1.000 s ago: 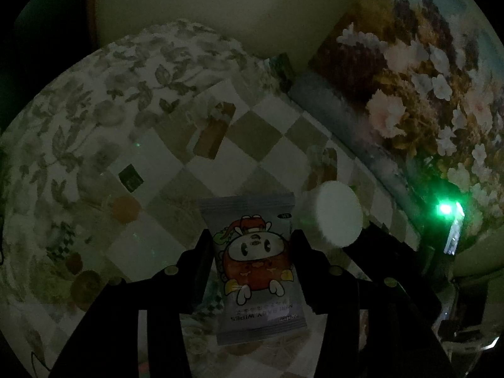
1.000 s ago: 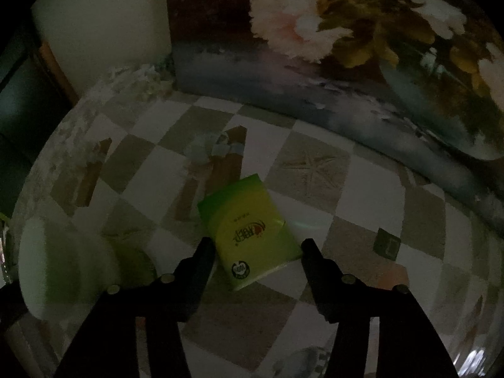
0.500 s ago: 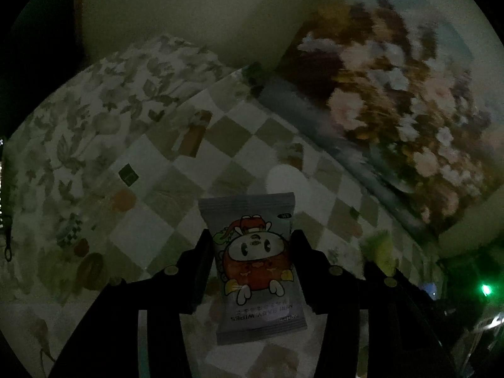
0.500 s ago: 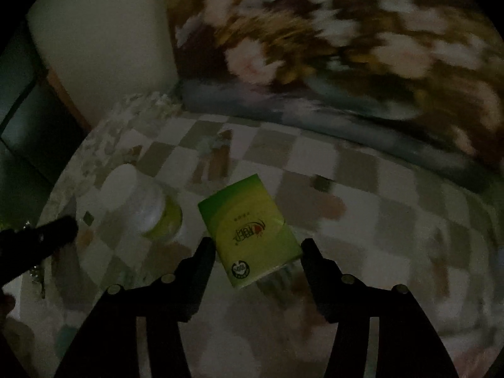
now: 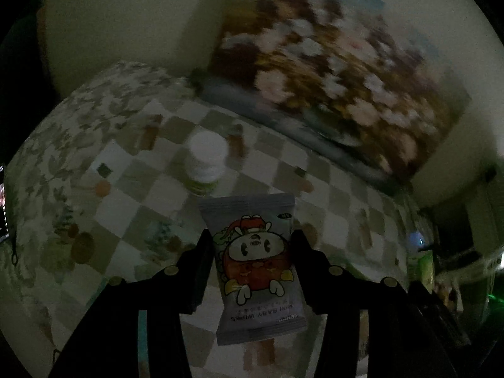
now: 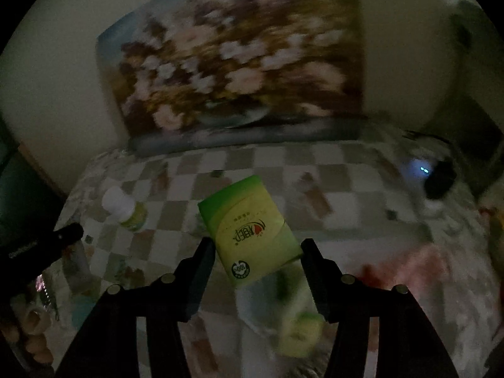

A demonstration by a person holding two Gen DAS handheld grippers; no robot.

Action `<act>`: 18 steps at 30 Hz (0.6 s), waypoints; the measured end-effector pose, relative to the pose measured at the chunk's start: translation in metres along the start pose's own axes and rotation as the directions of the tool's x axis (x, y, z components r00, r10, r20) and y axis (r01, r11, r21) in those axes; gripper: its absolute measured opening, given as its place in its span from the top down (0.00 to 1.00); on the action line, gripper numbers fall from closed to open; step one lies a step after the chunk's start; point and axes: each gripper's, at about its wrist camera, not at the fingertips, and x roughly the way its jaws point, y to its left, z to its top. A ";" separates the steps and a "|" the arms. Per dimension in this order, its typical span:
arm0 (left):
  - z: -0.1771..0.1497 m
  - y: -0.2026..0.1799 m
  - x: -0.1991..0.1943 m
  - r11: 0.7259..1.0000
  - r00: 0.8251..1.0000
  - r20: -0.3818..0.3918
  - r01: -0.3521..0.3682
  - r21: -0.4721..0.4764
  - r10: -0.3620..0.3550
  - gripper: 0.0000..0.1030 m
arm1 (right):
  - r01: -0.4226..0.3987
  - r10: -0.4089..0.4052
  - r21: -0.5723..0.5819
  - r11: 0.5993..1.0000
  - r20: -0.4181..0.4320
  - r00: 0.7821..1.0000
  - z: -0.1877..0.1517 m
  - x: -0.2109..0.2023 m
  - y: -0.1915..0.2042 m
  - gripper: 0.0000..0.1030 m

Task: Organize soft objects
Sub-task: 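Carry the snack packet over the tray with the left tool while the right tool carries the tissue pack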

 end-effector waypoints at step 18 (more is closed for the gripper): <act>-0.069 -0.100 0.014 0.960 0.992 -0.119 0.082 0.267 -0.051 0.51 | 0.159 -0.158 0.173 0.972 -0.020 0.987 -0.065 -0.038 -0.088 0.42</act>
